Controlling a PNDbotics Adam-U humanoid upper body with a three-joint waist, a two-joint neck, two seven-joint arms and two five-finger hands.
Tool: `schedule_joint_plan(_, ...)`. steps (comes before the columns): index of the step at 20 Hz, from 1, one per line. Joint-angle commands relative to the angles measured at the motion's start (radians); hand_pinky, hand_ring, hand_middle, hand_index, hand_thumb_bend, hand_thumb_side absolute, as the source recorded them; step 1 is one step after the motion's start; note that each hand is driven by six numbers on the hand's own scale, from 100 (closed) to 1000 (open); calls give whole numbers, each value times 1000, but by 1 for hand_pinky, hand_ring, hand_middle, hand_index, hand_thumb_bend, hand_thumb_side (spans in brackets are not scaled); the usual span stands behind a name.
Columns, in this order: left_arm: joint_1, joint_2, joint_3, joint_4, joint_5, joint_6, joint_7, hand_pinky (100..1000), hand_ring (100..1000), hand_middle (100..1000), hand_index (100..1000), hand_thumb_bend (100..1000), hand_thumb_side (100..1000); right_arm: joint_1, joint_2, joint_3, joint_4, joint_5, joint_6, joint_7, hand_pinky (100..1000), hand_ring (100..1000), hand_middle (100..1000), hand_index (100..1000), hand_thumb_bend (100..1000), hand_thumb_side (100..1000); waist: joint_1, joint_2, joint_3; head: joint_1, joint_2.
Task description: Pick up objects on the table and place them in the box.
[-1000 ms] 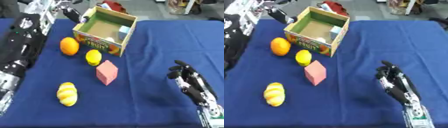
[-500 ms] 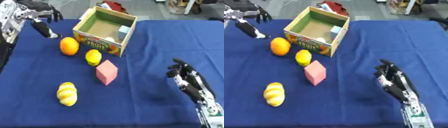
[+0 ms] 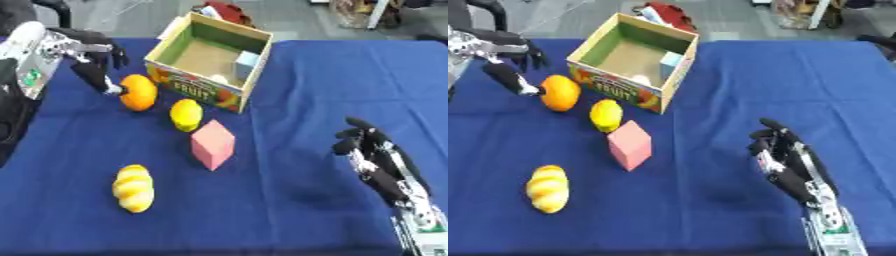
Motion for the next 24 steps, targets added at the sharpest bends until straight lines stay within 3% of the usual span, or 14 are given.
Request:
schedule_joint_plan(1,-23,4,0,6,-18,1,17,762,682,737,877,385,434,-8,-11,-4,-14,-1,-3,0,645,638,664,898,100,414,-3,-28,0,3,5)
schedule_joint_plan(8,-22,-24,-13,40,-101,-4,107,778,710,770,891,435,375,-8,-9,-4,-14,-2,-2,0,646,638,664,898,100,411,-3,-26,-4,8,5)
schedule_joint_plan(11,-22,-33,-17,61,-134,-9,129,759,683,742,873,443,351,-8,-8,-3,-14,-2,-2,0,646,638,664,899,100,410,-2,-24,-6,10,5)
schedule_joint_plan(14,-22,-38,-21,75,-156,-19,134,706,607,654,818,426,221,-9,-8,-4,-14,-2,-1,0,646,638,663,898,100,409,-2,-22,-7,11,5)
schedule_joint_plan(24,-20,-37,-18,51,-193,-34,267,512,413,426,605,325,181,-11,-8,-4,-15,-3,-1,0,645,638,663,898,100,411,0,-21,-9,7,5)
